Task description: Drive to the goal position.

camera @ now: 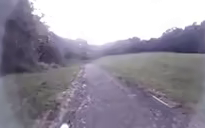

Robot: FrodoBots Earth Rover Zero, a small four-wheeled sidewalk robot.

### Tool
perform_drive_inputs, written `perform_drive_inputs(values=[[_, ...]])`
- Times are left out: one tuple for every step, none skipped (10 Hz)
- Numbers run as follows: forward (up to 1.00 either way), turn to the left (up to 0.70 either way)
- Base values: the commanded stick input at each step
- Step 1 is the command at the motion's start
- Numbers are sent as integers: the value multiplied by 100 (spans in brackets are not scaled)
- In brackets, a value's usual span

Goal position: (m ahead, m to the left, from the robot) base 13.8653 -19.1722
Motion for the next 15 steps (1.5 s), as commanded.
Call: perform_drive_inputs(values=[[70,21],[70,0],[70,0],[70,0],[70,0],[70,0],[70,0],[70,0],[70,-9],[70,-23],[70,-35],[70,-35],[70,-35],[70,-35],[70,-35]])
